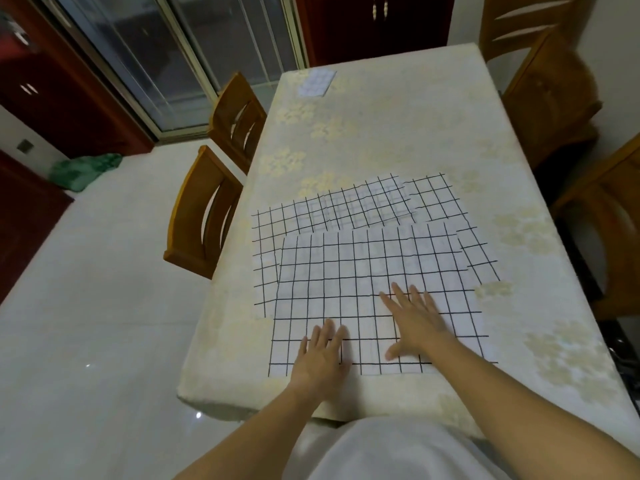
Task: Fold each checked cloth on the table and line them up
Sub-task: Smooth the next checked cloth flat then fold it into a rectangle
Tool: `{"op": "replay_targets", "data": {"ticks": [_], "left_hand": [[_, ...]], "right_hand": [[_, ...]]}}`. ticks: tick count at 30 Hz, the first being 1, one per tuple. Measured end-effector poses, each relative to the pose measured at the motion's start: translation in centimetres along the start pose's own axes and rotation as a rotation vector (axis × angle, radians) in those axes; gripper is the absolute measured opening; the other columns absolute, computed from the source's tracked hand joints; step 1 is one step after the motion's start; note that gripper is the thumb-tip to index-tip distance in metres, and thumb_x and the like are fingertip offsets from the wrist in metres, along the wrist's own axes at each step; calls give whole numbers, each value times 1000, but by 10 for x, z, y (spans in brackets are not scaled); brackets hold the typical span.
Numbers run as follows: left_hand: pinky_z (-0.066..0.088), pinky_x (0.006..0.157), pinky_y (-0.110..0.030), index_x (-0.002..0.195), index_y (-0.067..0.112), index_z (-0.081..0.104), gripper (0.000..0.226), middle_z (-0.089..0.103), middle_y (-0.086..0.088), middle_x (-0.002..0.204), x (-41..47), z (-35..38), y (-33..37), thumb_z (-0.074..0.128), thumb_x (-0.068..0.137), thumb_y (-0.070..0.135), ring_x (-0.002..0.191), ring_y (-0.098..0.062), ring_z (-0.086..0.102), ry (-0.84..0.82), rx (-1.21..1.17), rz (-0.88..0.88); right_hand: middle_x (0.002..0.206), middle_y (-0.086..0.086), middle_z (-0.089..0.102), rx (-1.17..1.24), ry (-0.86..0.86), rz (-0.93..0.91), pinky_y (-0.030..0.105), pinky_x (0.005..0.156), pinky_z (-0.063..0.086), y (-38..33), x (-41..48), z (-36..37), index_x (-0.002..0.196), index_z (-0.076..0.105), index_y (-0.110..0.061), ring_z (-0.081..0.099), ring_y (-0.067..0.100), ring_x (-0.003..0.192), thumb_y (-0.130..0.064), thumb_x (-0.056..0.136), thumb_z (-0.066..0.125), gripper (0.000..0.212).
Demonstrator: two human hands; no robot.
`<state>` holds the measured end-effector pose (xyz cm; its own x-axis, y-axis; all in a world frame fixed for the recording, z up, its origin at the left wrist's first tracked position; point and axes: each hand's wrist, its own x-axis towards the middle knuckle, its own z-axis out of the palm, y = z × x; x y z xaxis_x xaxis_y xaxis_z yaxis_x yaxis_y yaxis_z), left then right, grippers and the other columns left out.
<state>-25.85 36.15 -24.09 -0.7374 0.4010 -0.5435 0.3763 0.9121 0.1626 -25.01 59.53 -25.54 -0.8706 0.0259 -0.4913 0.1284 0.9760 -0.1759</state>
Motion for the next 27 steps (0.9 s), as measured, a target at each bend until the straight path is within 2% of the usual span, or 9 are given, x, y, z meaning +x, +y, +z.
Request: {"op": "replay_targets", "data": {"ticks": [3,6,11,16,18,21,23,25,27], "left_hand": [[2,126,-46,160,31,2,69,-12,0,169,6,-4,2,42,104,40,156,-27,-7,-16,17,26],[3,126,-46,160,30,-5,76,-18,1,168,17,-8,8,47,105,37,156,-26,-9,-21,-3,63],[5,125,-44,161,27,-5,78,-16,-1,168,36,-23,13,45,104,46,156,-28,-8,8,27,127],[2,126,-45,161,25,-5,79,-19,0,167,53,-25,6,41,103,52,155,-27,-12,-27,74,128],[0,126,-42,161,24,-5,73,-18,0,167,59,-26,1,38,106,45,155,-26,-13,14,63,142],[-4,126,-40,160,22,-10,66,-19,0,167,72,-34,2,30,110,35,154,-25,-16,121,42,142],[-2,127,-42,160,20,-10,64,-19,0,167,88,-43,10,28,110,33,154,-25,-16,129,44,146],[0,127,-45,160,22,-9,62,-18,2,167,103,-51,18,26,111,34,155,-25,-14,86,16,161],[-1,126,-49,160,26,-10,65,-20,6,166,114,-56,13,30,110,38,154,-23,-16,18,6,158]], "right_hand": [[165,0,-15,-7,37,21,53,122,-3,7,4,-10,157,-7,-31,-14,33,151,-72,61,76,133],[165,-2,-15,54,96,-58,49,123,-3,-5,5,-10,157,-6,-33,-14,31,151,-72,69,70,123],[162,-2,-24,81,98,-80,49,123,-6,-26,9,12,156,-11,-35,-22,33,149,-78,83,44,100],[161,0,-27,12,86,-71,52,122,-8,-24,12,17,156,-11,-32,-26,33,147,-83,80,20,96],[164,4,-17,41,147,-76,51,122,-9,-27,15,7,158,-1,-29,-20,33,150,-76,89,25,88],[166,7,6,140,329,-94,40,121,-9,-38,30,-10,158,16,-20,-5,27,153,-50,102,38,67],[165,9,12,109,353,-109,39,120,-5,-41,46,-17,157,19,-14,0,26,152,-38,103,42,63],[165,7,-3,78,276,-74,43,123,-5,-36,61,-16,158,7,-13,-6,27,152,-38,104,37,66],[162,2,-16,34,218,-19,47,123,-4,-19,67,-11,157,-6,-17,-12,24,152,-49,105,22,67]]}}
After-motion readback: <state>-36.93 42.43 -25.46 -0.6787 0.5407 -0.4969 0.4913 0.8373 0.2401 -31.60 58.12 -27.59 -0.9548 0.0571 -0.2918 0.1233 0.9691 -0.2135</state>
